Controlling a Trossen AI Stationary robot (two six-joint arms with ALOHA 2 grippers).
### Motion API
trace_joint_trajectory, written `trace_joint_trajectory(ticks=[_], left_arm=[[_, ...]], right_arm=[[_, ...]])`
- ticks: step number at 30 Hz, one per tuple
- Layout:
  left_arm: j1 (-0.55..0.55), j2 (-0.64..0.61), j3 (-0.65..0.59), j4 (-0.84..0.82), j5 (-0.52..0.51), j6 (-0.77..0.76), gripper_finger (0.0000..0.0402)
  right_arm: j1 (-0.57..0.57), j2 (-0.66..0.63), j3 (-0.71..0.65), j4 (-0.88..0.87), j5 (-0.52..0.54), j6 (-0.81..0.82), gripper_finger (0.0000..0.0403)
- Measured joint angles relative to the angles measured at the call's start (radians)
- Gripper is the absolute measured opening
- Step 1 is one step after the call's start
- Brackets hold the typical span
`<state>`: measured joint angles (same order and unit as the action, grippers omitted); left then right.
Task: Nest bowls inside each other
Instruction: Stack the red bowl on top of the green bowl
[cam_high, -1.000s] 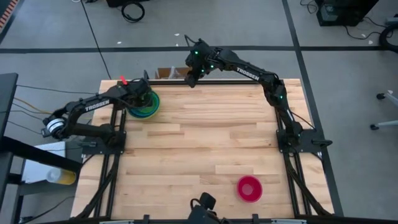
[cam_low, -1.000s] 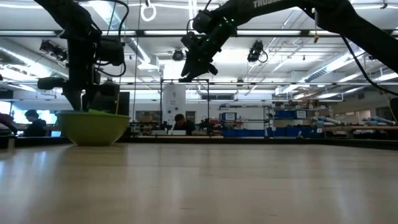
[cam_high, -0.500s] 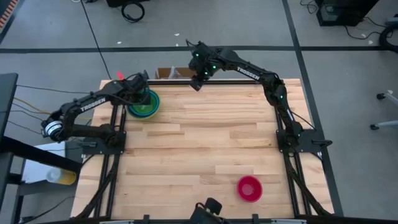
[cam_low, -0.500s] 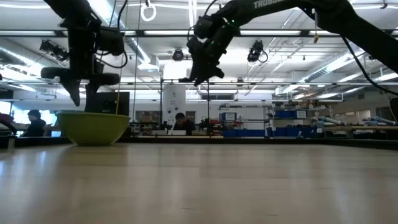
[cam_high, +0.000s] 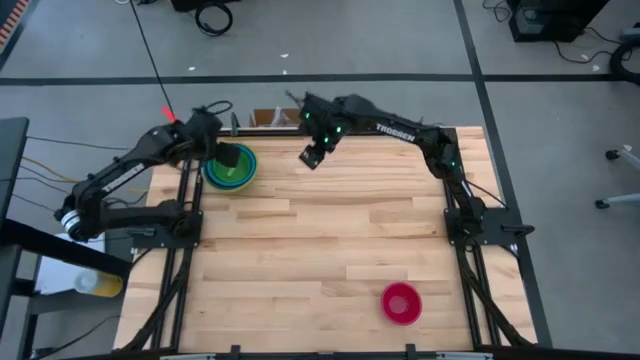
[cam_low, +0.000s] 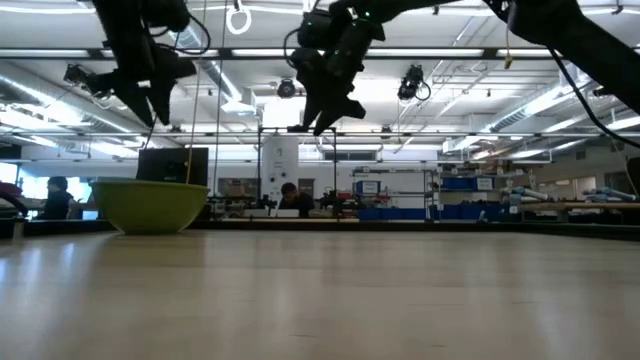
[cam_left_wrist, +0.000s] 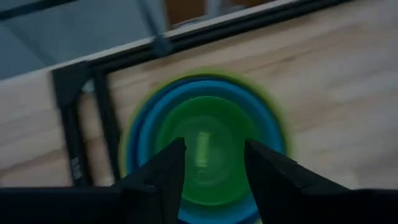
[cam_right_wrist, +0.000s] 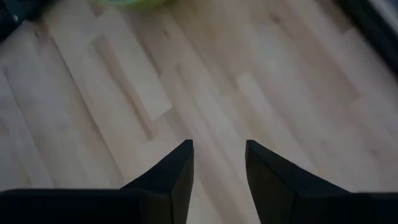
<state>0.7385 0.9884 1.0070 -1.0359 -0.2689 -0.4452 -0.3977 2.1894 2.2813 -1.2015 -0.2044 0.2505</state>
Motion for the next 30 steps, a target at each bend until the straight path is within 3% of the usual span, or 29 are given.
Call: trace_joint_trajectory(ticks=[9,20,30], left_arm=[[-0.132,-0.179,-0.118,0.234,0.175,0.079,0.0167],[-0.354,-0.19,-0.186,0.355,0.203,0.147,0.0167],[-0.448,-0.167,-0.186,0.418,0.201,0.171,0.0167]], right_arm=[[0.193,-0.019,-0.157,0.021,0.118,0.204,0.015],[0.406,-0.021,-0.295,-0.005,0.184,0.478,0.015],[0.573,-0.025,-0.374,-0.093,0.171,0.677,0.015]])
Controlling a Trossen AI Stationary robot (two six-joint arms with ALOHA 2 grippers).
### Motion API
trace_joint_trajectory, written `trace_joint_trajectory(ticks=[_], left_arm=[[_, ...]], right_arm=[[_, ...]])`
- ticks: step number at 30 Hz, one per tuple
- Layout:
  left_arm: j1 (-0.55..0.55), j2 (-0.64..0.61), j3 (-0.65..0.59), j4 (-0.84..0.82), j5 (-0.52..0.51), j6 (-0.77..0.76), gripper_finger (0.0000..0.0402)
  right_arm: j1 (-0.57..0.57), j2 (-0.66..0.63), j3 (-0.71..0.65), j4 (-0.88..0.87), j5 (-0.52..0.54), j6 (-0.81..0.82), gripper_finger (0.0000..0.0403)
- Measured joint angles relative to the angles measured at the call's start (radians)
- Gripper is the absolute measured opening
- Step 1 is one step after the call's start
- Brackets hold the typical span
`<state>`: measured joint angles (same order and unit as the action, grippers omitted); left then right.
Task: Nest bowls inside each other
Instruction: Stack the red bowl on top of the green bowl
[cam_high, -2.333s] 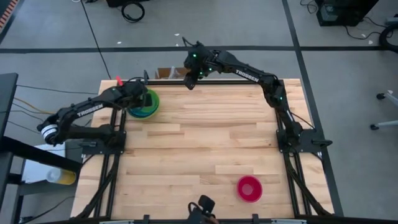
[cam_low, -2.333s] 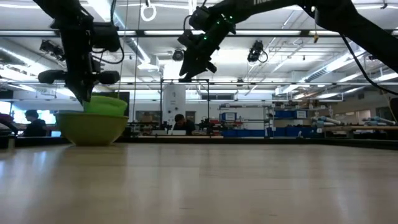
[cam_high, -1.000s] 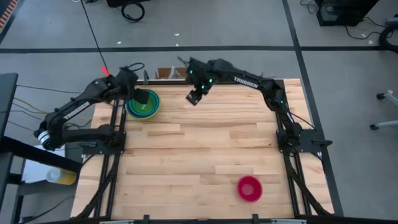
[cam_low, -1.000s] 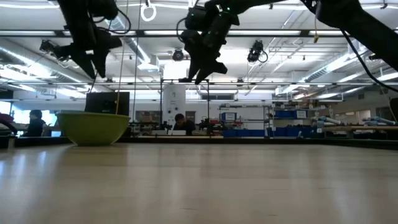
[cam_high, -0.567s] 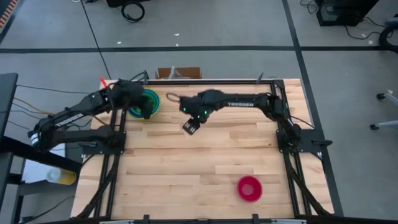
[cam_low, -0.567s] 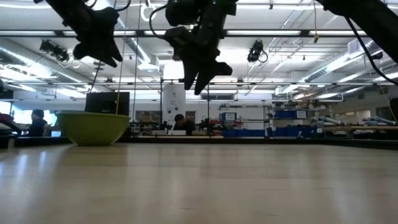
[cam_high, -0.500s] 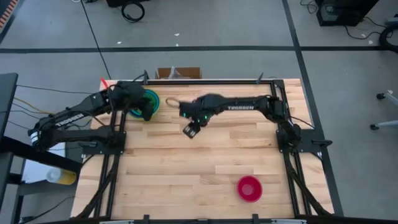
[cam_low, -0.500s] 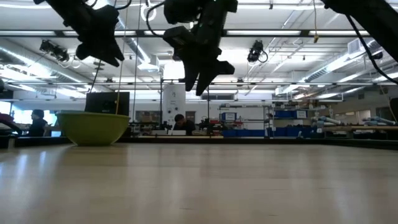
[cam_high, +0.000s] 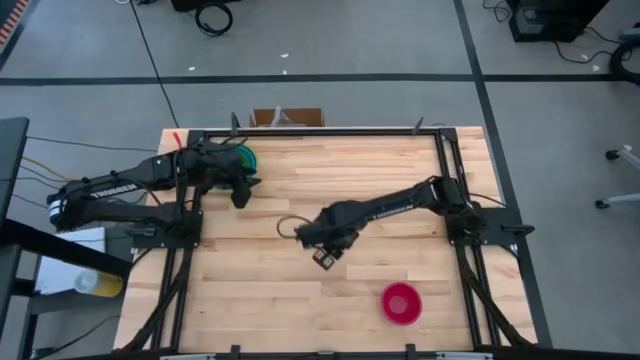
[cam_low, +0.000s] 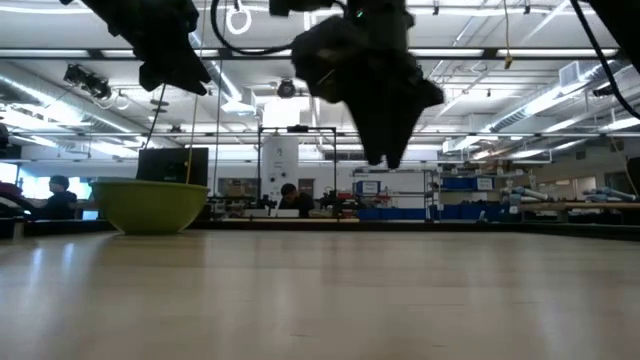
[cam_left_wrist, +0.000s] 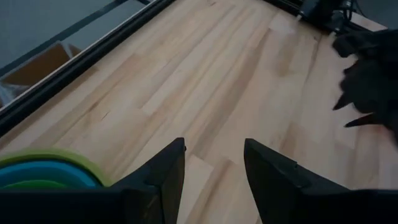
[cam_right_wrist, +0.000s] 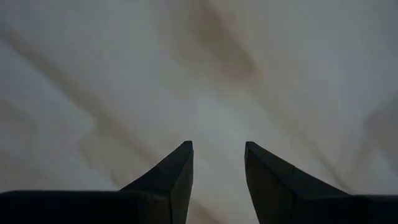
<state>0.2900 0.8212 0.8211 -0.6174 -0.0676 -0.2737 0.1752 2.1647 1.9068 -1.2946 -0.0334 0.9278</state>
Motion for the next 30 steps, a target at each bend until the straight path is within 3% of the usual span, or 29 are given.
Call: trace_joint_trajectory(ticks=[8,13,18,23,30], left_arm=[[-0.051,0.05,0.0,0.05,-0.002,0.004,0.0167],[-0.076,0.093,0.0,0.122,0.005,0.015,0.0167],[-0.113,0.13,0.001,0.161,0.028,-0.009,0.0167],[-0.177,0.163,0.001,0.165,0.028,-0.04,0.0167],[-0.256,0.221,0.001,0.185,0.028,-0.074,0.0167]], right_arm=[[0.113,-0.086,0.0,-0.134,0.022,0.106,0.015],[0.139,-0.185,-0.038,-0.17,0.117,0.192,0.015],[0.18,-0.356,-0.302,-0.071,0.118,0.353,0.015],[0.258,-0.525,-0.602,0.185,-0.012,0.52,0.015],[0.41,-0.652,-0.73,0.212,-0.064,0.682,0.015]])
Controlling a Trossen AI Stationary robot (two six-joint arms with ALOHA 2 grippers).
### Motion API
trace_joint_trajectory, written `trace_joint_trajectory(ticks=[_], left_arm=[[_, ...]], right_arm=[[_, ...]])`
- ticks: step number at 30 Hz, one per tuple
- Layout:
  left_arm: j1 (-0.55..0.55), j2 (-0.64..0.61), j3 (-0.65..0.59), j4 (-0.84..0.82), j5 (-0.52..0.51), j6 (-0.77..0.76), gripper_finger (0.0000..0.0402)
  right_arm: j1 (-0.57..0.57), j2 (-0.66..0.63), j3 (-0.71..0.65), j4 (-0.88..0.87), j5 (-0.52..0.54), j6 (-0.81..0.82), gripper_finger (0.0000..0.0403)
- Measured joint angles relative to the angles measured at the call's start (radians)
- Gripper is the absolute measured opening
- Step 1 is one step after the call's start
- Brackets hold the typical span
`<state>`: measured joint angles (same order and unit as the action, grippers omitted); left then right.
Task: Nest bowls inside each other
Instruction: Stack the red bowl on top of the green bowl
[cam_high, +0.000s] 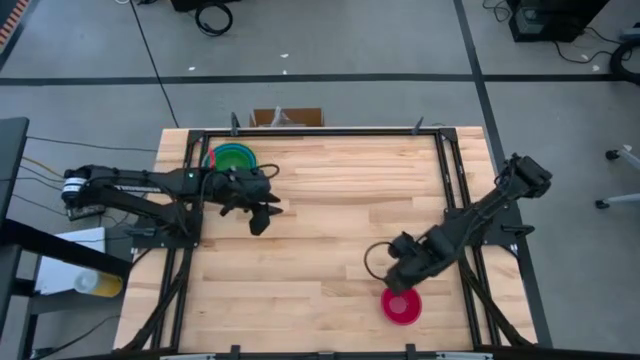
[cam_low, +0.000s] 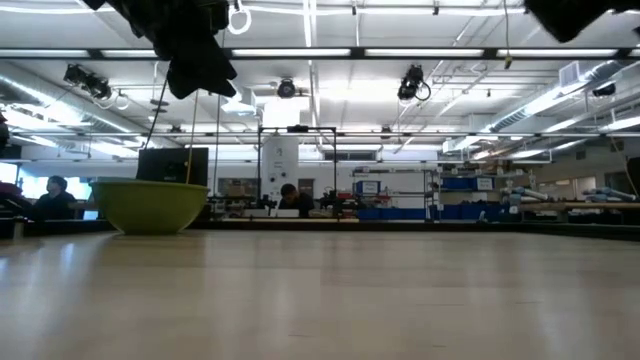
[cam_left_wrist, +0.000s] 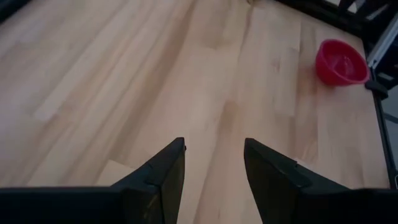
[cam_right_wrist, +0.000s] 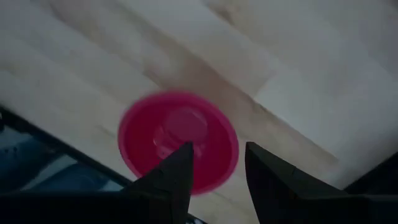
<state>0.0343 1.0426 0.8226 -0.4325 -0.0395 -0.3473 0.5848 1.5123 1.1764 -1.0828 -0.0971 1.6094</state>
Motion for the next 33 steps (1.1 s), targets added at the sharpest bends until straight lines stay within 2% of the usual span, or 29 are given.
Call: trace_joint_trajectory(ticks=[4,11,21,28,33], left_arm=[[-0.022,0.046,0.0,0.032,-0.001,-0.015,0.0167],[-0.053,0.086,0.0,0.04,-0.003,-0.045,0.0167],[-0.061,0.083,0.0,0.04,-0.014,-0.045,0.0167],[-0.061,0.083,0.0,0.04,-0.014,-0.036,0.0167],[-0.06,0.083,0.0,0.038,-0.018,-0.024,0.0167]], right_arm=[[0.065,-0.007,-0.064,0.041,-0.008,0.047,0.015],[0.128,0.039,-0.187,0.307,-0.034,0.139,0.015],[0.128,0.071,-0.18,0.253,-0.029,0.172,0.015],[0.139,0.07,-0.132,0.09,-0.004,0.171,0.015],[0.142,0.07,-0.178,0.137,0.0,0.151,0.015]])
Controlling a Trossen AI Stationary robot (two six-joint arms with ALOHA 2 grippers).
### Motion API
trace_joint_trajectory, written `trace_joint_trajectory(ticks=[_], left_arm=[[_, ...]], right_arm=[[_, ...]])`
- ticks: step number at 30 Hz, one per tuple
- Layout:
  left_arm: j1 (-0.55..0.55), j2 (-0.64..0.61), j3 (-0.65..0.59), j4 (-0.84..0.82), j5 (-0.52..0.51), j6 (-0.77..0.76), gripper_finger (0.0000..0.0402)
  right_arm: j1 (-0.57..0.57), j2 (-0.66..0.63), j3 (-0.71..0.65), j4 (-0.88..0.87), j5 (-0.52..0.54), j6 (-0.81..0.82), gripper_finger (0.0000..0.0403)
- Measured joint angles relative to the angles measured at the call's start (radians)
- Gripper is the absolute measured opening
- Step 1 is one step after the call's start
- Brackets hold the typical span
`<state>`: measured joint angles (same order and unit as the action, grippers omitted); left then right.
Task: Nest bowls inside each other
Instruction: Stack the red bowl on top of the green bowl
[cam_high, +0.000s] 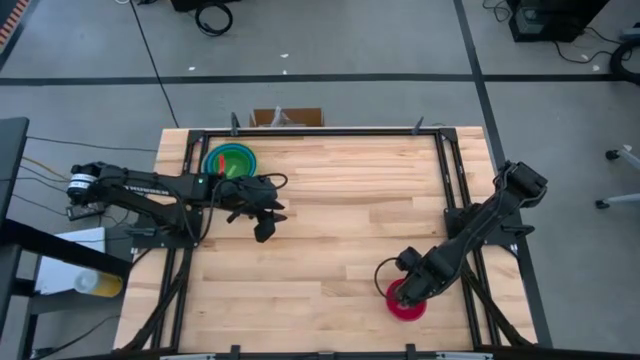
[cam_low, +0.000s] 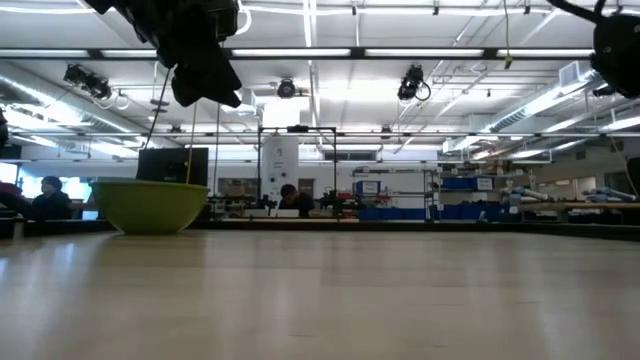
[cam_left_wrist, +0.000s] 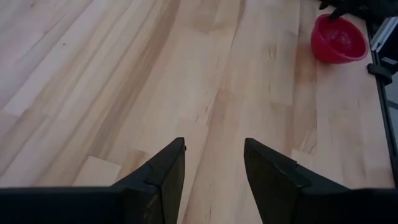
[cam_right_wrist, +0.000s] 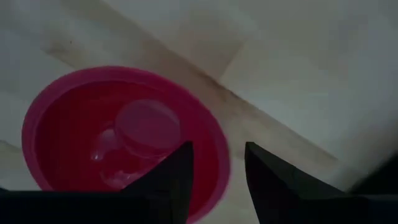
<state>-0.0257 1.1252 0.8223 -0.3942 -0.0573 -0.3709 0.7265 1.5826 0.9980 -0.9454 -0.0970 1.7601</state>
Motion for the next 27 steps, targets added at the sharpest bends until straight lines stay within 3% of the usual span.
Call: trace_joint_trajectory(ticks=[7,12,15,24,27], left_arm=[[0.002,0.0,0.0,-0.008,0.0,0.0,0.0167],[0.021,0.0,0.0,-0.029,-0.001,-0.064,0.0167],[0.035,0.0,0.0,-0.048,-0.002,-0.097,0.0167],[0.087,0.0,0.0,-0.06,-0.005,-0.14,0.0167],[0.115,0.005,0.0,-0.025,-0.05,-0.173,0.0167]], right_arm=[[-0.004,0.001,-0.085,0.125,-0.028,-0.007,0.014],[-0.083,0.001,-0.104,0.199,-0.055,-0.048,0.0067],[-0.164,0.0,-0.102,0.268,-0.005,-0.116,0.0022],[-0.529,0.001,-0.036,0.322,0.228,-0.496,0.0022],[-0.638,0.002,0.006,0.374,0.285,-0.647,0.0022]])
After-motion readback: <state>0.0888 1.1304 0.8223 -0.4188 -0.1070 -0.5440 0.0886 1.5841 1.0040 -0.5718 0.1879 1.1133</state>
